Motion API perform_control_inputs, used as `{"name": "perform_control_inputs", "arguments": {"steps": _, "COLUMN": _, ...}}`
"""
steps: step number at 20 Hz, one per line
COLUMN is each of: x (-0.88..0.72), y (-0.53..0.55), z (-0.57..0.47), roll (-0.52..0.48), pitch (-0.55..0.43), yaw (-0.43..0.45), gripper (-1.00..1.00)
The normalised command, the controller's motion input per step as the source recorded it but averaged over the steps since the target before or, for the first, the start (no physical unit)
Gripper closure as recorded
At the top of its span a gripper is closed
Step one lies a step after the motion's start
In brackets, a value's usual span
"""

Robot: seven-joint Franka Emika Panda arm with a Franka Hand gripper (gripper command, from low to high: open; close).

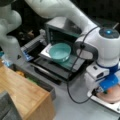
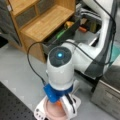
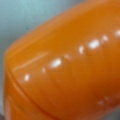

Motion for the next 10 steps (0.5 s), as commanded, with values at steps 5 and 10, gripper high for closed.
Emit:
{"name": "perform_control_inputs", "arguments": {"steps": 5, "x": 0.07, "y": 0.07, "z": 0.02, "roll": -0.317, "pitch": 0.011, "yaw": -0.005, "gripper": 1.0}}
{"name": "perform_control_inputs", "arguments": {"steps": 10, "x": 0.06, "y": 0.08, "z": 0.03, "roll": -0.314, "pitch": 0.012, "yaw": -0.001, "gripper": 1.0}}
